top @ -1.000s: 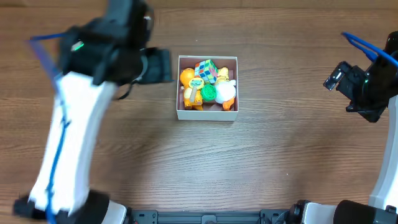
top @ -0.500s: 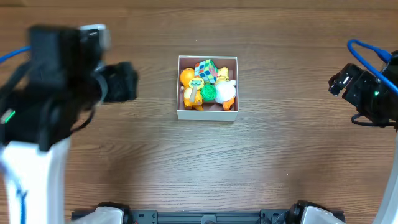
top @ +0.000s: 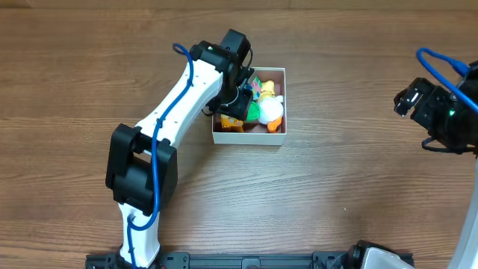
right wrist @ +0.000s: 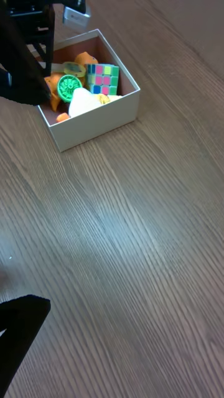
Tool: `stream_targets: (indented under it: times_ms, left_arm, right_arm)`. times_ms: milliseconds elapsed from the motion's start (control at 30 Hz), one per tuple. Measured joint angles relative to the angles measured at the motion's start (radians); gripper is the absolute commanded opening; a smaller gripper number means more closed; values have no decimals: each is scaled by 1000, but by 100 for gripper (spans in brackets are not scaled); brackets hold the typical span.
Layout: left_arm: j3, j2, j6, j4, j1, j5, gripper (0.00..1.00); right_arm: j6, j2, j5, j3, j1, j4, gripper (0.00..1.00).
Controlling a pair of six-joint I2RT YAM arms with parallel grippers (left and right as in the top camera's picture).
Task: Pack container
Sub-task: 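Push the rattle drum down into the box with the left gripper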
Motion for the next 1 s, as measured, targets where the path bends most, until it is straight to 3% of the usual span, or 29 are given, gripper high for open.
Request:
stream_targets:
  times_ms: [67, 233, 667, 767, 1000]
  left_arm:
    - [0, 0, 0, -12, 1, -14, 45]
    - [0, 0, 0, -20, 0, -55, 50]
    - [0, 2, 27, -24, 0, -92, 39]
    - [0, 2, 59, -18, 0, -92, 30]
    - [0, 2, 199, -5, -29, 18, 31]
  right_arm:
    - [0, 0, 0, 0, 0, 1, 100]
    - [0, 0, 0, 0, 0, 1, 100]
    - [0, 0, 0, 0, 0, -6, 100]
    - [0, 0, 0, 0, 0, -6, 100]
    - [0, 0, 0, 0, 0, -6, 100]
